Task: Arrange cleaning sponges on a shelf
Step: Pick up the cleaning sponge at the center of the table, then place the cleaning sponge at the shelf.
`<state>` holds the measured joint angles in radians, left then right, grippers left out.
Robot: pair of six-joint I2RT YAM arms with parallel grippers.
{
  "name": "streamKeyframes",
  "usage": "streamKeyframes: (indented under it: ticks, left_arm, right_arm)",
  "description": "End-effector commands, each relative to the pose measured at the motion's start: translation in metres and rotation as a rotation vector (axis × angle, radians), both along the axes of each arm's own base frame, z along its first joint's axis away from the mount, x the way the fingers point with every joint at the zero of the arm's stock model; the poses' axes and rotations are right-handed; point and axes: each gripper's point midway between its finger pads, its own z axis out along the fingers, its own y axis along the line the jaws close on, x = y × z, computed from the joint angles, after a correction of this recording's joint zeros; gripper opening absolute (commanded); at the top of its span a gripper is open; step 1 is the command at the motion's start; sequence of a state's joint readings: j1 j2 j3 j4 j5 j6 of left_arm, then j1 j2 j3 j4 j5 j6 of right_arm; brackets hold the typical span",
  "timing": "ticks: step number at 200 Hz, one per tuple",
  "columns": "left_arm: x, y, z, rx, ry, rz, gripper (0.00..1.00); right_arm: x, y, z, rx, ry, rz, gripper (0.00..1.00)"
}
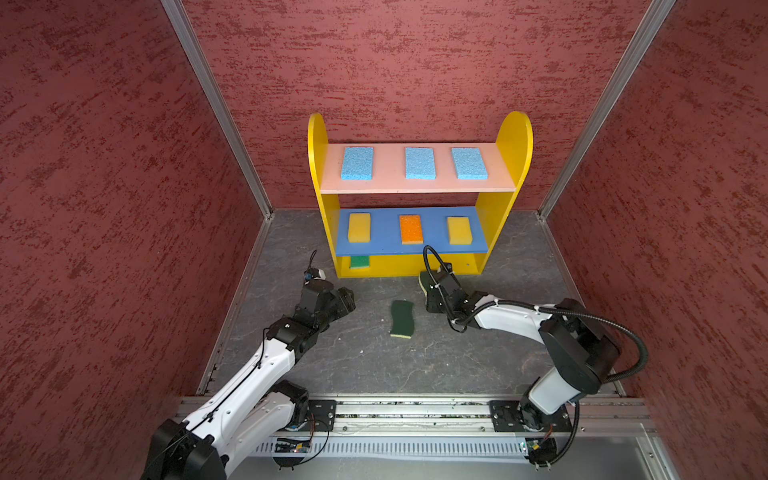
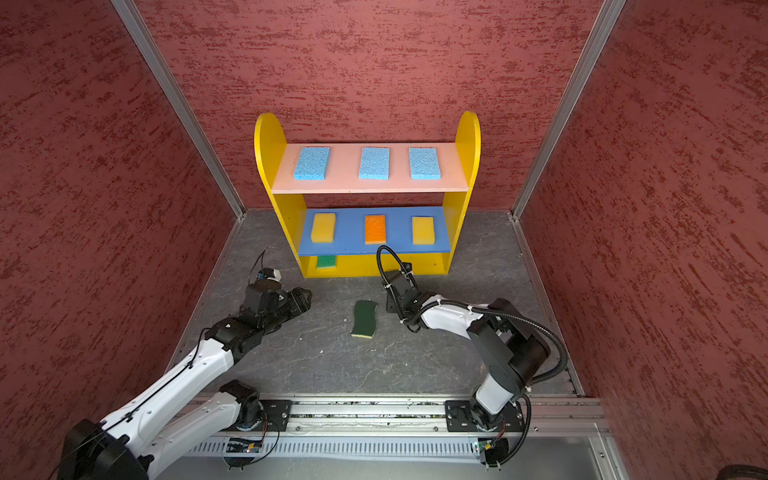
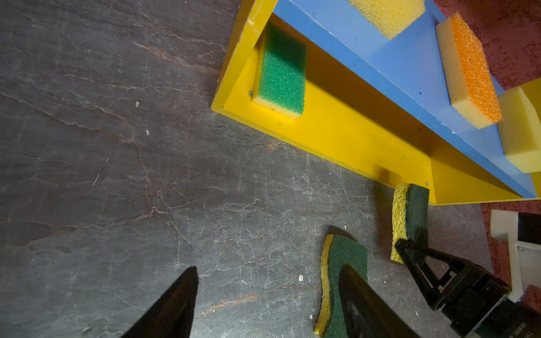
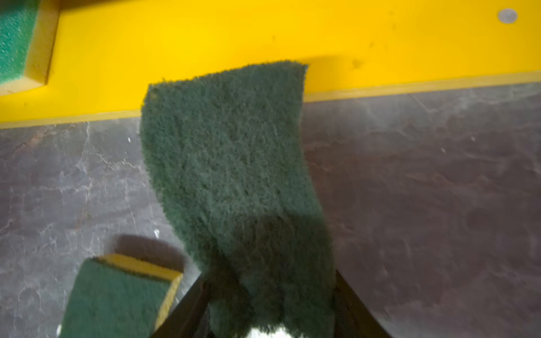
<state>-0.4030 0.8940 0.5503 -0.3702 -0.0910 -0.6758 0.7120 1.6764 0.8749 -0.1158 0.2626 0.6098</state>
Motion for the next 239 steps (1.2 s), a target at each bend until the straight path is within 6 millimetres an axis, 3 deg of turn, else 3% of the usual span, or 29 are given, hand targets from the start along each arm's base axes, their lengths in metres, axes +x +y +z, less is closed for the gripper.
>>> streamKeyframes:
  ticks: [1,80,146,239]
  left_arm:
    - [-0.003,0.007,-0.006,0.029,0.006,0.009,0.76]
    - [-0.003,0.009,-0.011,0.047,0.007,-0.003,0.76]
    - [-0.006,0.011,-0.023,0.045,0.023,-0.007,0.76]
    - [-0.007,0.010,-0.037,0.029,0.038,-0.009,0.76]
  right_arm:
    - [0.020,0.014,0.014,0.023,-0.070,-0.008,0.55]
    - [0.035,0.030,0.006,0.050,-0.072,-0.038,0.54]
    - [0.042,0.047,0.012,0.035,-0.157,-0.047,0.49]
    - [0.054,0.047,0.021,0.049,-0.245,-0.105,0.50]
